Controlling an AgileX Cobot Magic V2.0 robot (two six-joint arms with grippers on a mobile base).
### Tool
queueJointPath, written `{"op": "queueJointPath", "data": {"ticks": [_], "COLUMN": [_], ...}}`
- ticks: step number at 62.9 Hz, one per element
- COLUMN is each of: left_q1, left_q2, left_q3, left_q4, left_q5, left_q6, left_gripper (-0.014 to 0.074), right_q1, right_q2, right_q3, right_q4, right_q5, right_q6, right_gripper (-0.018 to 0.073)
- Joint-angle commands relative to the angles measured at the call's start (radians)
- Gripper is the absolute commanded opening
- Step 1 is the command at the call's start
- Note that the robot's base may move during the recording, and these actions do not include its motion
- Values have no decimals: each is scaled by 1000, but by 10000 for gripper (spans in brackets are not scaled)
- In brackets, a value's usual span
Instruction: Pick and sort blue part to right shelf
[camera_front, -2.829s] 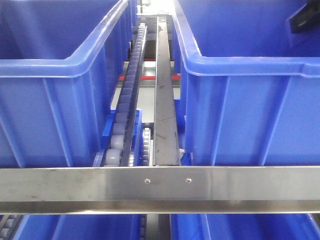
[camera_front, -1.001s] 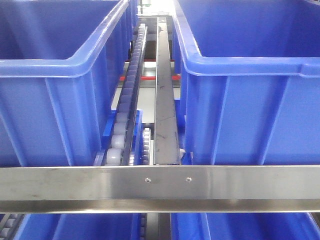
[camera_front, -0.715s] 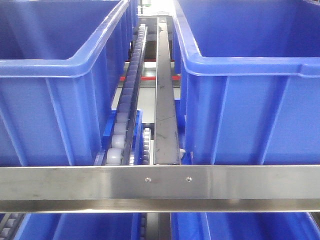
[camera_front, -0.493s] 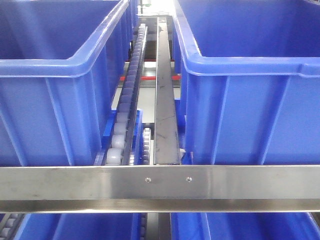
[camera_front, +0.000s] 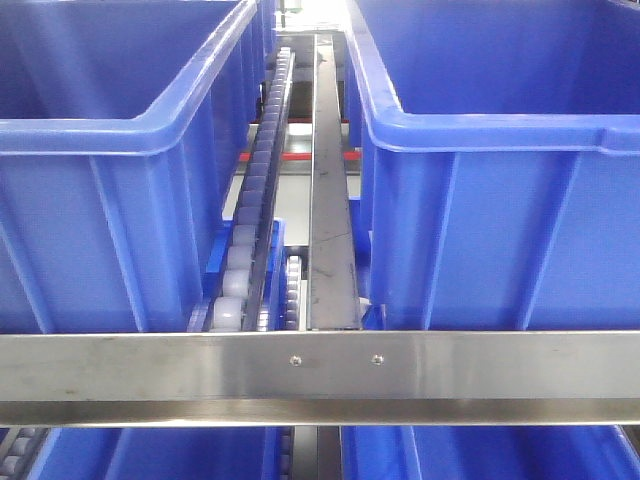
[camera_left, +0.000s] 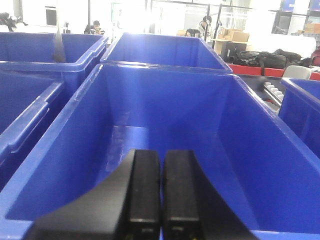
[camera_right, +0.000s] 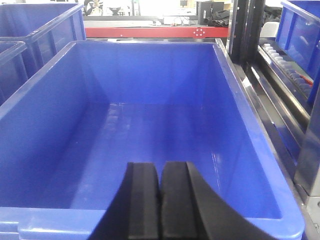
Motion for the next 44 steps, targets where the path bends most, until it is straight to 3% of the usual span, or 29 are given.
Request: {"op": "queueJointPath", "data": {"ticks": [1,15,32,44], "left_q1": [3,3,3,3], "left_q2": [5,5,5,7], "left_q3": [-27,-27,-27,-27], "left_q4": [-8,-8,-8,-8], "left_q5": [-84,-84,-84,-84], "left_q6": [-3,-3,-3,-3], "left_gripper": [123,124,124,124], "right_q1": [-5,-5,-5,-3], "right_q2": [0,-82,-324,-320], "right_q3": [-13,79,300,296], "right_q4": [1,-66,-79,-93], "right_q5": [-87,-107,-261,-227], "right_q6": [-1,-3,22,46], "right_gripper": [22,22,22,22]}}
